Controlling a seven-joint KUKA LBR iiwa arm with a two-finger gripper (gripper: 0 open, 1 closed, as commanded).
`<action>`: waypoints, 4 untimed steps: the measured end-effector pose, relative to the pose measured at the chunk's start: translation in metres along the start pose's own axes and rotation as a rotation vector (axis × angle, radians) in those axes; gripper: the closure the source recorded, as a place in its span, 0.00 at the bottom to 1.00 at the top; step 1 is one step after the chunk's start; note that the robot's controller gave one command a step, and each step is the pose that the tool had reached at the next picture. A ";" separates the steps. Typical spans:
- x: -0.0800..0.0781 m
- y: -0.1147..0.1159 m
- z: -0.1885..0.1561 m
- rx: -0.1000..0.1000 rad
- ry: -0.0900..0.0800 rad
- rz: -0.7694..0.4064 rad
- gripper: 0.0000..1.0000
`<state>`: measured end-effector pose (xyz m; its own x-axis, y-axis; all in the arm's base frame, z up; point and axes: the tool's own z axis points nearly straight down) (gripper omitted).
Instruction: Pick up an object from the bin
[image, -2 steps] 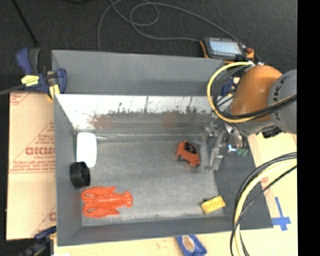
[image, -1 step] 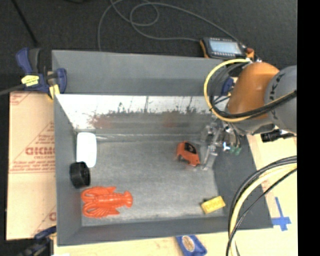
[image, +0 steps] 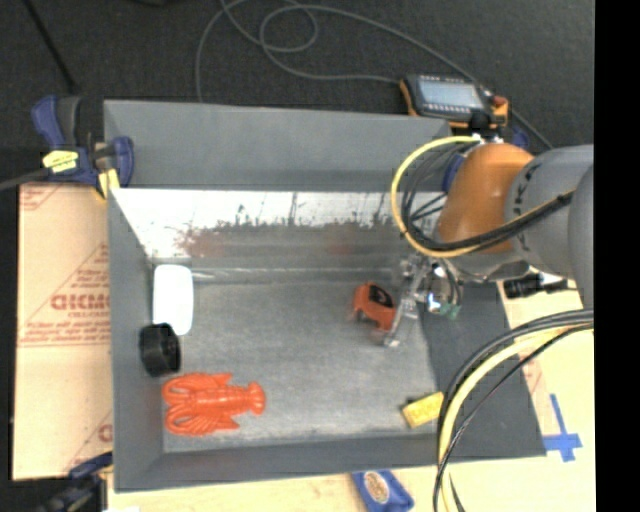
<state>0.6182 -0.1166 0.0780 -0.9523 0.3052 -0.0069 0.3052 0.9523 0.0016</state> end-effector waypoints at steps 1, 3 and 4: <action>-0.002 0.002 0.020 0.000 -0.007 0.030 1.00; 0.000 0.002 0.015 0.001 -0.004 0.035 1.00; 0.002 0.002 -0.004 0.002 0.008 0.034 1.00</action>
Offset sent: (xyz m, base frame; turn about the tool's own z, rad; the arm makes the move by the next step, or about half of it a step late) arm 0.0000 0.0000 0.0000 0.0000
